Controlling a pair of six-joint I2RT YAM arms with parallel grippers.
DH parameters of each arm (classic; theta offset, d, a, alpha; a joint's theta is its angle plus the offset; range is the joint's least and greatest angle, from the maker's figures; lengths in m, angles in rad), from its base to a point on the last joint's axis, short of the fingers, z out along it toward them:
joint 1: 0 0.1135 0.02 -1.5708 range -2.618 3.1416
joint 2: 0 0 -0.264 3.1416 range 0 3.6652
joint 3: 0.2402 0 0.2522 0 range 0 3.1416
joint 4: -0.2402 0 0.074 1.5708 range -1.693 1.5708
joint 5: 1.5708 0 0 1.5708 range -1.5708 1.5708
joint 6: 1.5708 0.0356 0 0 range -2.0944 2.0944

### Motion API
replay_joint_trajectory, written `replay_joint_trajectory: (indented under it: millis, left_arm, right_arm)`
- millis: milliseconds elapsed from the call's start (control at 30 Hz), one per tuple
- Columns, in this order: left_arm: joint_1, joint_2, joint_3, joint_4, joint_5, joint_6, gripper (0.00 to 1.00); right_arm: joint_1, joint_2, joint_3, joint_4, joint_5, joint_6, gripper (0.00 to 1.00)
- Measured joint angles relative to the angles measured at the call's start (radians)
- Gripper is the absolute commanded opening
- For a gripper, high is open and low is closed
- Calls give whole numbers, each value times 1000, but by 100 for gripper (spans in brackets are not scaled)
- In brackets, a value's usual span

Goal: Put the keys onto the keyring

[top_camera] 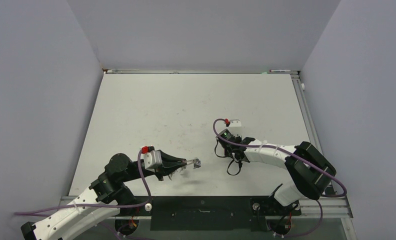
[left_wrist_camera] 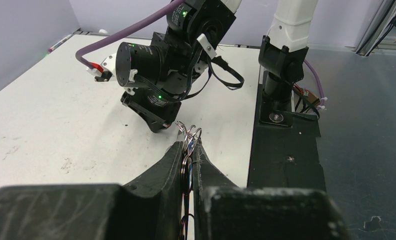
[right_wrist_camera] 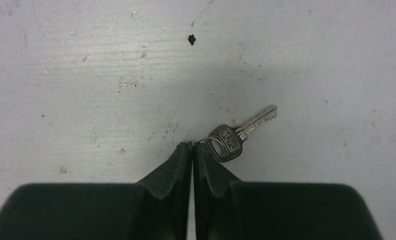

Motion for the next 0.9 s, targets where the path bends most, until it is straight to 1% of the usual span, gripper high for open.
replay_joint_trajectory:
  millis: [267,567,900]
  left_arm:
    - [0,-2,0,0,0,0,0]
    - [0,-11,0,0,0,0,0]
    - [0,-12,0,0,0,0,0]
  right_arm:
    - [0,-20,0,-11,-27,-44,5]
    - [1,-234,7,-57,-93,-117,5]
    - [1,-367,42,-80,-189,-164,5]
